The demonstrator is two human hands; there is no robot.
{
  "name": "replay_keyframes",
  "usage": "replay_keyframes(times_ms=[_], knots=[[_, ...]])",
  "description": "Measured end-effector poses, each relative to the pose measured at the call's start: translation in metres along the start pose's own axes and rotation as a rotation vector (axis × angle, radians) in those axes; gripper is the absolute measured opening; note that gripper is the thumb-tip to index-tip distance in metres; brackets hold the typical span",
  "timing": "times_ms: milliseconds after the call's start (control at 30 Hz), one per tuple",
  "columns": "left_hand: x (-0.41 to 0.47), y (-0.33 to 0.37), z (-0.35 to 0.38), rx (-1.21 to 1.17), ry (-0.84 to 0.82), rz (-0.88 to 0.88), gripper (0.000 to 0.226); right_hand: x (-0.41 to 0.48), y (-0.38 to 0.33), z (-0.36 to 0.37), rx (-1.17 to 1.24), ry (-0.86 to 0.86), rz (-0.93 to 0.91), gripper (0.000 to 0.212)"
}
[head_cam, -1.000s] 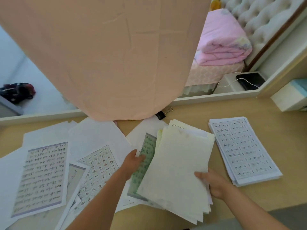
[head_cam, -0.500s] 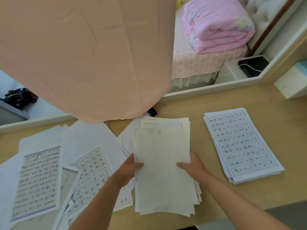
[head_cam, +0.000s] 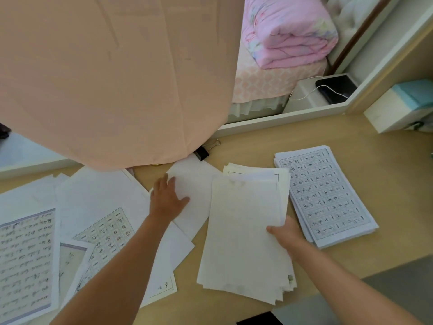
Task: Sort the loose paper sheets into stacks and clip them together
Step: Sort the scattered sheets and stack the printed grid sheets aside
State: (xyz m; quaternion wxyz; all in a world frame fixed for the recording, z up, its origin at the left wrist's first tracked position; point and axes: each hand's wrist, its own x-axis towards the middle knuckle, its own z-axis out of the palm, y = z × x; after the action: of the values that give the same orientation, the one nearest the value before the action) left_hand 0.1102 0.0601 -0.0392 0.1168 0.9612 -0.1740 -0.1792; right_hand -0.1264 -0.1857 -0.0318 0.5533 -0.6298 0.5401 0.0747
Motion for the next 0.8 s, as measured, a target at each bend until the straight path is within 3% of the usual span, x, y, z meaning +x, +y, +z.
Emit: replay_keyframes(times_ms=[67,100,200,267,333,500,600,800], knots=[[0.012,-0.007,0.002,0.230,-0.200,0.039,0.122,-0.002,0.001,-0.005,-0.011,0.035,-0.007,0.035],[0.012,-0.004,0.006,0.280,-0.257,0.077,0.126,-0.001,0.002,-0.007,-0.025,0.057,-0.012,0.037],[-0.001,0.025,0.024,0.309,-0.241,0.192,0.098,-0.002,0.004,-0.013,-0.004,0.082,-0.031,0.043],[-0.012,0.048,0.031,0.262,-0.204,0.222,0.069,-0.004,0.004,-0.019,0.028,0.080,-0.024,0.044],[-0.020,0.062,0.035,0.168,-0.162,0.209,0.055,-0.004,0.006,-0.027,0.059,0.057,-0.003,0.042],[-0.041,0.070,0.043,-0.178,-0.084,-0.103,0.064,-0.005,0.002,-0.027,0.013,0.024,-0.022,0.037],[-0.052,0.081,0.046,-0.295,-0.048,-0.172,0.071,0.000,-0.005,-0.010,-0.027,0.034,-0.030,0.031],[-0.060,0.092,0.043,-0.617,-0.172,-0.389,0.073,0.001,-0.024,0.026,0.046,0.066,0.003,0.021]])
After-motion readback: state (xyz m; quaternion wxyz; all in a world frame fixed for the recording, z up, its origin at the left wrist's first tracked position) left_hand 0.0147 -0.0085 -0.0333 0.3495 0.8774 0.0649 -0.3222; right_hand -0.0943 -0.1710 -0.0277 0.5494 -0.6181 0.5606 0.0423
